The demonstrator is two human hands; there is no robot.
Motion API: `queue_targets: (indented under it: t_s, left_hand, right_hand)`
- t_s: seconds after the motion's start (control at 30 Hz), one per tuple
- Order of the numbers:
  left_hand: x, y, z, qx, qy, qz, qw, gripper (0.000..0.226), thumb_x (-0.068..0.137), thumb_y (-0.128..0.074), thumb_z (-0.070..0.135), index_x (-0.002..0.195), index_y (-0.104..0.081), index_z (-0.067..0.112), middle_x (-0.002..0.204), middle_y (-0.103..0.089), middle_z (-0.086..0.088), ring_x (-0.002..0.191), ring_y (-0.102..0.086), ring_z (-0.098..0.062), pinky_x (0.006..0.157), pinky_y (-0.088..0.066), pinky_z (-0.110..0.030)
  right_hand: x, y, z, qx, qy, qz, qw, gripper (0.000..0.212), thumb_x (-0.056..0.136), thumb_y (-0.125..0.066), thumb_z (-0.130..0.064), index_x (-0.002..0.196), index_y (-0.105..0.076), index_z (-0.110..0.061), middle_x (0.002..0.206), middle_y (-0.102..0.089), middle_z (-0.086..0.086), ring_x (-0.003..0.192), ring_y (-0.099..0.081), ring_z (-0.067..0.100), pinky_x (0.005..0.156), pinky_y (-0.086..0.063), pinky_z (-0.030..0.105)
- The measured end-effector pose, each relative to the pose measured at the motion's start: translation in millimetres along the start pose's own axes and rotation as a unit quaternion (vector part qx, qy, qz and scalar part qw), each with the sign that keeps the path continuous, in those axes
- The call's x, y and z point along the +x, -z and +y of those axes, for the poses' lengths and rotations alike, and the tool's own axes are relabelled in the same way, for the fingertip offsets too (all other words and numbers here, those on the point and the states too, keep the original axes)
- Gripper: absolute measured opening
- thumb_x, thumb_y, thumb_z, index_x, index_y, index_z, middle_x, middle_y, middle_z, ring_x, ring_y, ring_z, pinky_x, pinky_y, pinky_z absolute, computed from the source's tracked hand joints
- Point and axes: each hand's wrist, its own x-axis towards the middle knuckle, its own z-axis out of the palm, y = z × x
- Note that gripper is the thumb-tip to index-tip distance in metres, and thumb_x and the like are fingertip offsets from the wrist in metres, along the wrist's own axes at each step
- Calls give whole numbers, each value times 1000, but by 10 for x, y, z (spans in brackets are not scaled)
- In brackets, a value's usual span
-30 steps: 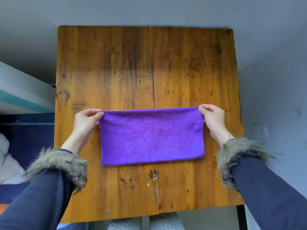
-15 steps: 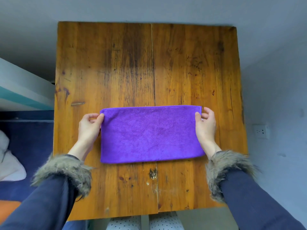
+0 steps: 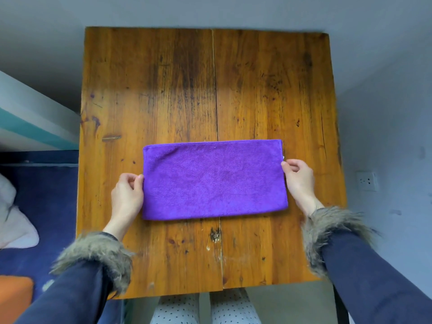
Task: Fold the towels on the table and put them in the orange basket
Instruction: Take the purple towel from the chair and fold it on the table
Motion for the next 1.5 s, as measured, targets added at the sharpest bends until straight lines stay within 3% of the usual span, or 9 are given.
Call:
queue_targets:
  t_s: [0.1, 0.2, 0.3, 0.53, 0.7, 1.0, 1.13, 1.3, 1.5]
  left_hand:
    - [-147, -87, 114, 96, -132, 76, 984, 29, 93, -50, 19, 118, -52, 4, 118, -55, -21, 113, -47, -39, 91, -36, -51]
    - [-261, -344, 357, 182, -308, 55, 932, 44, 91, -48, 24, 133, -48, 10, 139, -45, -18, 131, -39, -38, 105, -27, -55]
    - [-237, -672, 559, 243, -383, 5, 891, 51, 92, -42, 35, 140, -42, 19, 151, -32, -13, 140, -25, -36, 111, -13, -60]
    - [164, -716, 205, 284, -368, 10, 885, 55, 94, -29, 46, 145, -32, 25, 154, -25, -9, 143, -19, -31, 115, -12, -53]
    - [96, -503, 18, 255, -312, 9, 915, 62, 91, -26, 45, 147, -26, 18, 156, -14, -14, 145, -9, -31, 114, -4, -54]
    - [-251, -597, -157, 277, -338, 1, 899, 57, 92, -31, 41, 145, -33, 20, 154, -22, -14, 144, -14, -33, 115, -9, -53]
    - [-297, -538, -101, 193, -334, 3, 922, 50, 95, -32, 27, 142, -38, 12, 152, -26, -17, 142, -18, -35, 115, -12, -50]
    - [-338, -354, -86, 65, -144, 137, 978, 32, 90, -54, 9, 120, -54, -1, 120, -52, -24, 111, -45, -42, 96, -30, -43]
    - [-203, -227, -183, 55, -2, 81, 995, 32, 89, -60, 32, 106, -59, 5, 109, -57, -19, 107, -44, -37, 93, -30, -40]
  right_hand:
    - [-243, -138, -124, -125, 177, 109, 970, 35, 94, -48, -26, 124, -54, -9, 126, -55, 12, 118, -48, 29, 97, -35, 38]
    - [-478, -499, -238, -198, 356, 46, 912, 45, 93, -46, -23, 135, -48, -8, 142, -44, 13, 135, -36, 29, 112, -24, 47]
    - [-472, -835, -238, -259, 398, 3, 880, 50, 93, -47, -27, 141, -40, -12, 151, -31, 11, 142, -23, 28, 116, -11, 50]
    - [-28, -659, 121, -306, 390, 26, 868, 52, 96, -32, -33, 145, -32, -16, 154, -24, 11, 144, -19, 25, 117, -8, 41]
    - [-42, -458, 246, -312, 349, 33, 883, 53, 96, -35, -28, 146, -28, -13, 155, -17, 16, 144, -15, 30, 117, -5, 45]
    - [-405, -587, 483, -301, 365, 31, 880, 53, 95, -30, -33, 145, -29, -16, 154, -21, 11, 143, -11, 23, 117, -9, 44]
    - [-419, -573, 467, -304, 356, 18, 884, 55, 94, -28, -34, 145, -29, -16, 155, -20, 10, 143, -8, 20, 118, -5, 44]
    - [-635, -604, 303, -287, 364, 19, 886, 56, 93, -30, -34, 145, -29, -14, 155, -20, 10, 144, -10, 23, 116, -5, 53]
    - [-893, -1135, -78, -311, 449, -21, 838, 50, 91, -40, -31, 140, -43, -16, 150, -33, 10, 141, -26, 28, 112, -14, 58]
